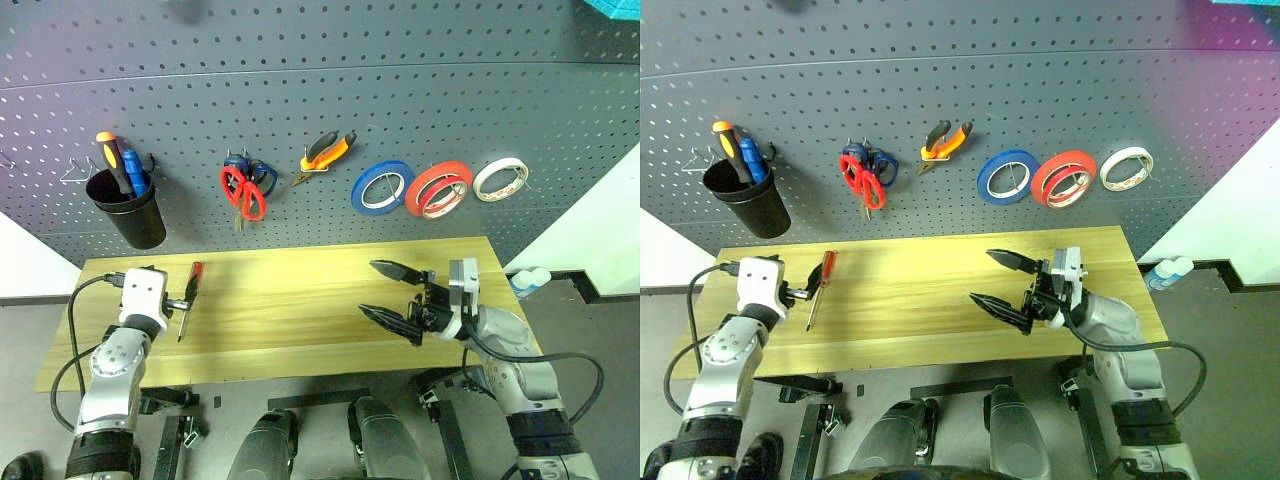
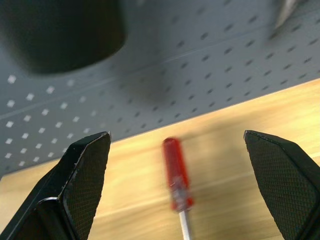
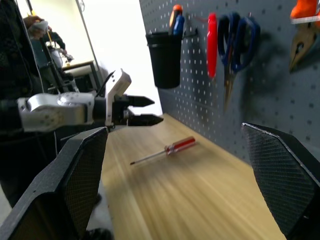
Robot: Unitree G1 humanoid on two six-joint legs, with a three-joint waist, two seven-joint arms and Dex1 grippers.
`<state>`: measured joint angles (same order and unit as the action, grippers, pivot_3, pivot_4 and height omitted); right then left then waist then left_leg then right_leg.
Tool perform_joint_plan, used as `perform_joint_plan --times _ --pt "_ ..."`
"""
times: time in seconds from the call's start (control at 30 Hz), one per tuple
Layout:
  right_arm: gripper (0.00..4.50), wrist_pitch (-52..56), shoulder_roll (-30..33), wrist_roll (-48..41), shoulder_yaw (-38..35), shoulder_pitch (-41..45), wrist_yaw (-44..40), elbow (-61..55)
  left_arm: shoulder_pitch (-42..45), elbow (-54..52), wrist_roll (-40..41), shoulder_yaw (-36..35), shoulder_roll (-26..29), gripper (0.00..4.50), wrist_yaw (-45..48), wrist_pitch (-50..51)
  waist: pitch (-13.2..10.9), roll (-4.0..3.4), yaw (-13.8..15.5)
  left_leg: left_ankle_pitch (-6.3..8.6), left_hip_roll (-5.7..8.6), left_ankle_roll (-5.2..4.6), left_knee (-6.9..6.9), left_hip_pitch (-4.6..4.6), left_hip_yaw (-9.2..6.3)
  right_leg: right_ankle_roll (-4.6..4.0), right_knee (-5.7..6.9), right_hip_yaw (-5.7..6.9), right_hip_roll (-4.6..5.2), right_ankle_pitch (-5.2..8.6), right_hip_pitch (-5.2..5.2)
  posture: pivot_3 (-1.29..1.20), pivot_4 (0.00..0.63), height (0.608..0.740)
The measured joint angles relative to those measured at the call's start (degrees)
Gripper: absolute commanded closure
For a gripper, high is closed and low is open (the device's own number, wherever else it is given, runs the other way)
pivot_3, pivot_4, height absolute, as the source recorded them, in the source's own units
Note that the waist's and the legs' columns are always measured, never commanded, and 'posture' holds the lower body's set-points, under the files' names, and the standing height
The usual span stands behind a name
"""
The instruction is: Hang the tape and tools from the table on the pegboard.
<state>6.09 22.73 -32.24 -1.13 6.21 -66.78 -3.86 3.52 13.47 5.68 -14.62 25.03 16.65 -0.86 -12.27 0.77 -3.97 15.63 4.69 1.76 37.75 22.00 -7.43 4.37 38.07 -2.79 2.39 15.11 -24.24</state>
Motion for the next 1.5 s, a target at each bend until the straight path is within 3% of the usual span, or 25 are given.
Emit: perform_joint_plan --times 0.73,1.17,1.5 --pt "0.0 3.71 3.33 -1.85 -1.51 -8.68 4.83 -10.26 3.5 3.15 0.57 0.33 1.21 0.05 0.78 1.87 -4.35 0.44 -0.01 0.03 -0.06 -0.04 -0.07 0.3 -0.03 -0.01 -0.13 -0.02 0.03 0.01 -0.25 -0.14 0.367 0.74" --pt "0.0 5.34 5.07 -2.91 -2.74 -12.26 7.04 -14.07 15.8 23.04 0.39 0.37 3.64 0.05 1.99 -0.09 -6.09 0.73 -0.17 0.04 -0.07 -0.07 -0.52 0.38 -0.03 0.02 -0.55 0.01 0.03 0.01 -0.36 -0.18 0.389 0.74" --pt "0.0 6.15 5.19 -3.73 -3.25 -12.76 8.91 -16.2 17.56 25.82 2.25 0.55 1.53 0.05 3.64 3.87 -7.2 0.82 -0.18 0.1 -0.08 -0.16 -0.63 0.51 -0.01 0.03 -0.79 0.0 0.04 0.01 -0.43 -0.19 0.4 0.74"
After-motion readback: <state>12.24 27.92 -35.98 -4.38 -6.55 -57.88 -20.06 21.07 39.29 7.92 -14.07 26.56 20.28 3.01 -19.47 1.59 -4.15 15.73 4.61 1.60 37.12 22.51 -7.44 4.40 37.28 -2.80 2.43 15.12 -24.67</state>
